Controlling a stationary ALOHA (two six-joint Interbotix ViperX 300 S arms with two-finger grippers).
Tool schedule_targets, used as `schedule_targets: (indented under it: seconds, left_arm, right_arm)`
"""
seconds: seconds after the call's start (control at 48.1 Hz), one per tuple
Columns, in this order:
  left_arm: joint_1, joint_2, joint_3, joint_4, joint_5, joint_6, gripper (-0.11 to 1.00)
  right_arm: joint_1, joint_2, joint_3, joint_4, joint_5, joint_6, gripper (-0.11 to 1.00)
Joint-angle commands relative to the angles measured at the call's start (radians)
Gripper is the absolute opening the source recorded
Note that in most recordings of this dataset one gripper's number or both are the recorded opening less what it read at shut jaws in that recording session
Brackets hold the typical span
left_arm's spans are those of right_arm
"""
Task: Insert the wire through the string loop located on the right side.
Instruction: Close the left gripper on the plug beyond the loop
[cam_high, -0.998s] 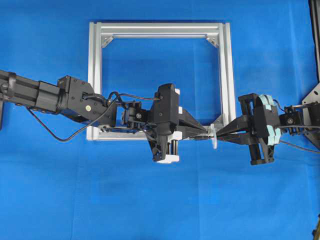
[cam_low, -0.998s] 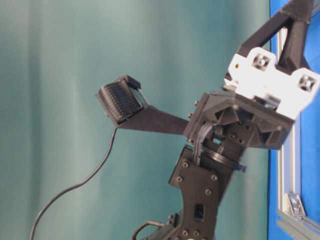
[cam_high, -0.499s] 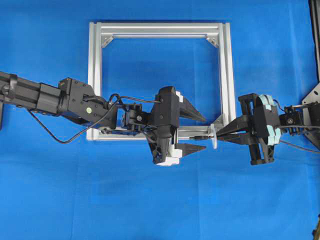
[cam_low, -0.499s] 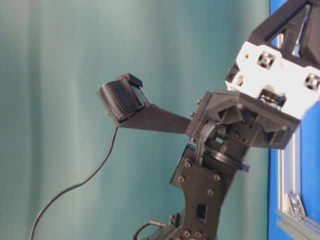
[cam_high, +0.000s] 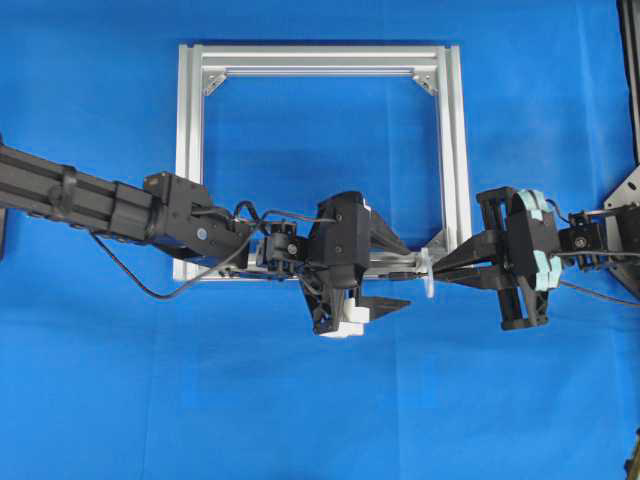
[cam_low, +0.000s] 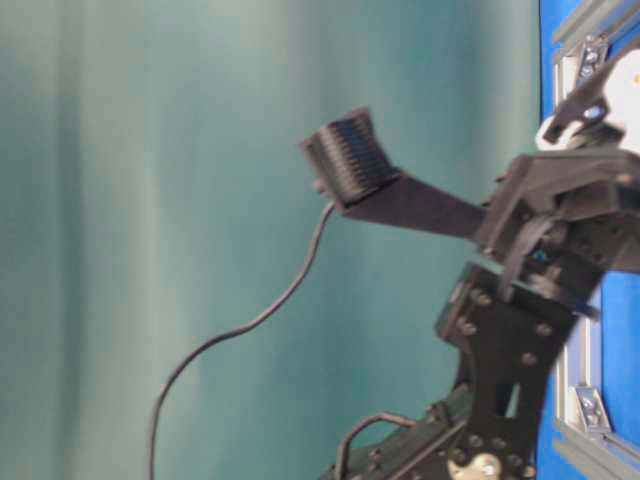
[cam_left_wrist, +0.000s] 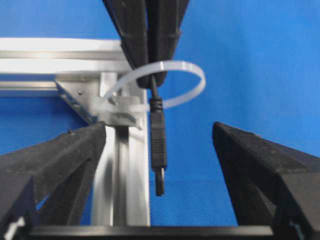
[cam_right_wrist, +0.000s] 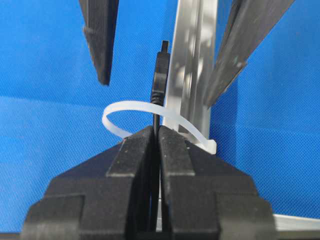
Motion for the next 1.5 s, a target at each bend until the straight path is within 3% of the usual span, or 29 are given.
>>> schedule_targets:
  seconds: [0.0, 1.122, 1.205, 1.413, 1.475]
  left_arm:
    - [-0.003, -0.017, -0.023, -0.002, -0.014, -0.002, 0.82]
    - [-0.003, -0.018, -0.023, -0.002, -0.014, 0.005, 0.78]
    - [0.0, -0.018, -0.026, -0.002, -0.015, 0.005, 0.69]
    - [0.002, -0.018, -0.031, 0.0, -0.018, 0.015, 0.1]
    - [0.003, -0.018, -0.029, 0.0, -0.017, 0.012, 0.08]
  right_arm:
    - [-0.002, -0.006, -0.015, 0.002, -0.006, -0.002, -0.04]
    - [-0.002, -0.006, -0.015, 0.002, 0.0, -0.002, -0.04]
    - [-0.002, -0.005, -0.015, 0.002, 0.0, -0.002, -0.04]
    - [-0.002, -0.006, -0.015, 0.003, 0.0, -0.002, -0.04]
    - [0.0, -0.005, -0.015, 0.002, 0.0, -0.002, -0.04]
